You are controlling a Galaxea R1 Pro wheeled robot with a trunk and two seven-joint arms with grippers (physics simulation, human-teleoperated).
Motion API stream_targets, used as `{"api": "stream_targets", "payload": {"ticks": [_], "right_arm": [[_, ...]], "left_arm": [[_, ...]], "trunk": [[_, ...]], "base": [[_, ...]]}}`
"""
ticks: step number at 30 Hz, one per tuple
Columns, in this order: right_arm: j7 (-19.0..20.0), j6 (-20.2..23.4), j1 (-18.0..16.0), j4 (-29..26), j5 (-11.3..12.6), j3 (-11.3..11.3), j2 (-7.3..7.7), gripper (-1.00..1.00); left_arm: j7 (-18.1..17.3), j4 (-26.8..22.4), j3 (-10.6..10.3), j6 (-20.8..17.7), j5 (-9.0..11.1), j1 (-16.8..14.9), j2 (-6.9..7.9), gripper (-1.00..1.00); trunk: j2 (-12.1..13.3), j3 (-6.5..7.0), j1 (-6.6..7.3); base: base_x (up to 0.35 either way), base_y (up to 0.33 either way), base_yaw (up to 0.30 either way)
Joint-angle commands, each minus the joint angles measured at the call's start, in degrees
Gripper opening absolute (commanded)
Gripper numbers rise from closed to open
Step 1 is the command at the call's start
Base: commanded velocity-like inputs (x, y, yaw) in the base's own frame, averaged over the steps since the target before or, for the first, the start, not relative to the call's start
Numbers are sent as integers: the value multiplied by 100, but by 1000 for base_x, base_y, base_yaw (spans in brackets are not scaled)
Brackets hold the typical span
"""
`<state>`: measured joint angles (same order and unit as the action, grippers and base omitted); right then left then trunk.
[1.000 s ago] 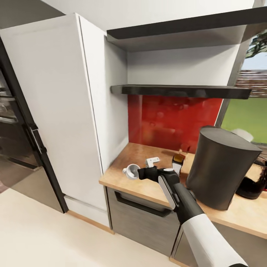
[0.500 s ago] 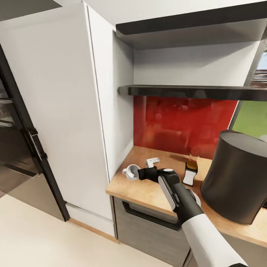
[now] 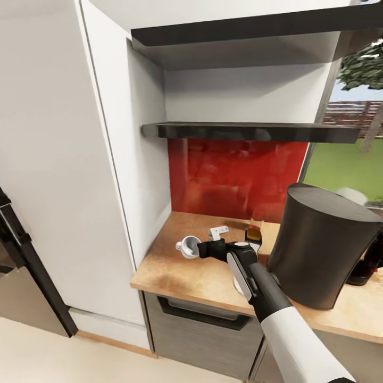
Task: Set up a coffee station on the kitchen countertop: keep the coffee maker on the countertop, move the bottle of coffee from the kitchen shelf to the counter next to the coffee maker, place a paper coffee filter on top of the coffee maker, put the saucer next to the coffee maker with the coffee cup on the saucer, and place the electric kettle next to the coffee maker.
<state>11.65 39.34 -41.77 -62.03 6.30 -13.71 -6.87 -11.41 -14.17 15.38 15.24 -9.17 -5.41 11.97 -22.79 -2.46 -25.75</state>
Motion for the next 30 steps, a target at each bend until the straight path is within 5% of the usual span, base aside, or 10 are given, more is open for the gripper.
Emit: {"api": "stream_targets", "payload": {"ticks": [1, 30], "right_arm": [[-13, 30, -7, -2, 64, 0, -2, -100], [-30, 35, -7, 23, 50, 0, -7, -100]], "left_arm": [[-28, 1, 47, 21, -58, -4, -1, 100], [-10, 1, 88, 23, -28, -4, 7, 100]], "trunk": [[-14, -13, -4], [-14, -13, -4]], "base": [[0, 0, -269], [-74, 126, -269]]}}
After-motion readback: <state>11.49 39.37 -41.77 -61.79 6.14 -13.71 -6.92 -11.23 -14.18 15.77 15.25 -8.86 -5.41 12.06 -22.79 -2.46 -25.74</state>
